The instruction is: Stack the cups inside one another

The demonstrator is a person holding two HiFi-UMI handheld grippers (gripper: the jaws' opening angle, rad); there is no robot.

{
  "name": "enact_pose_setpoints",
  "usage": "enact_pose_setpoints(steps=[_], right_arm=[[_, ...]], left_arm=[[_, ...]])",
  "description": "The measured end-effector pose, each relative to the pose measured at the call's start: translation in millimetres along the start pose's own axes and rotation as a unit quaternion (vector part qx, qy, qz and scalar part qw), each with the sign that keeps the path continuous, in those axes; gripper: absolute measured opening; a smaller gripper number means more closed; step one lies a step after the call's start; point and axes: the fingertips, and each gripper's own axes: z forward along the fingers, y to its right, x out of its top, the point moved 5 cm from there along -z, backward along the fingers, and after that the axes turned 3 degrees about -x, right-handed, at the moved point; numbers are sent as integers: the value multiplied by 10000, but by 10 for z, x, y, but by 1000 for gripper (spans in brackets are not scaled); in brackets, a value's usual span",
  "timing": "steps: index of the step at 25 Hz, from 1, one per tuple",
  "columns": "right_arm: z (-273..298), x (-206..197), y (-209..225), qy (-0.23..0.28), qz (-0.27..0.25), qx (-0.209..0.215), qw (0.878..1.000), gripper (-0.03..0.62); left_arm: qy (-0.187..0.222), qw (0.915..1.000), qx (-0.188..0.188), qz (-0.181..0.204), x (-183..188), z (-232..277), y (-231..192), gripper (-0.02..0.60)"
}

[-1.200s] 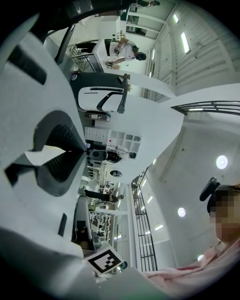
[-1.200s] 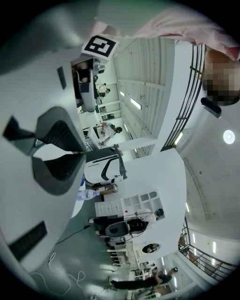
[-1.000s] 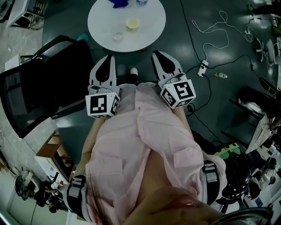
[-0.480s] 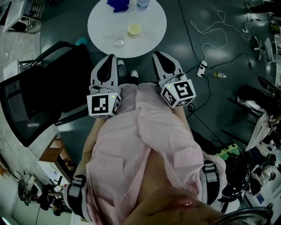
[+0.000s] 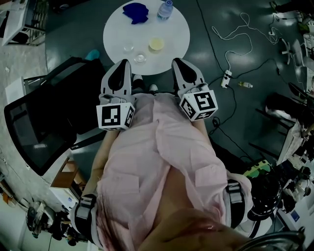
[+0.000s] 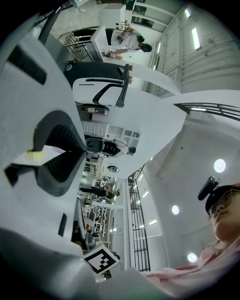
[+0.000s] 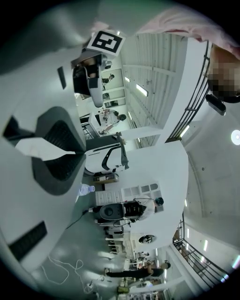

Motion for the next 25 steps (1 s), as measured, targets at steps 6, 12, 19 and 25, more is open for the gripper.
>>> enact_pose_setpoints(steps=[6,12,19,25], right_arm=[[184,-8,-53,-69,87,-84,9999,37],[349,-31,-170,-180,100,-47,9998,37],[428,-90,-238,-238,157,-58,9996,37],[485,-80,-246,-286,243,-61,9993,37]], left_arm=[[-74,10000,21,22,11,50,-208,15],[-184,9998,40,-73,-36,24,-403,15],[-155,9997,105,-155,-49,-9,-544,15],[-228,9993,153,-242,-51,17,-616,15]])
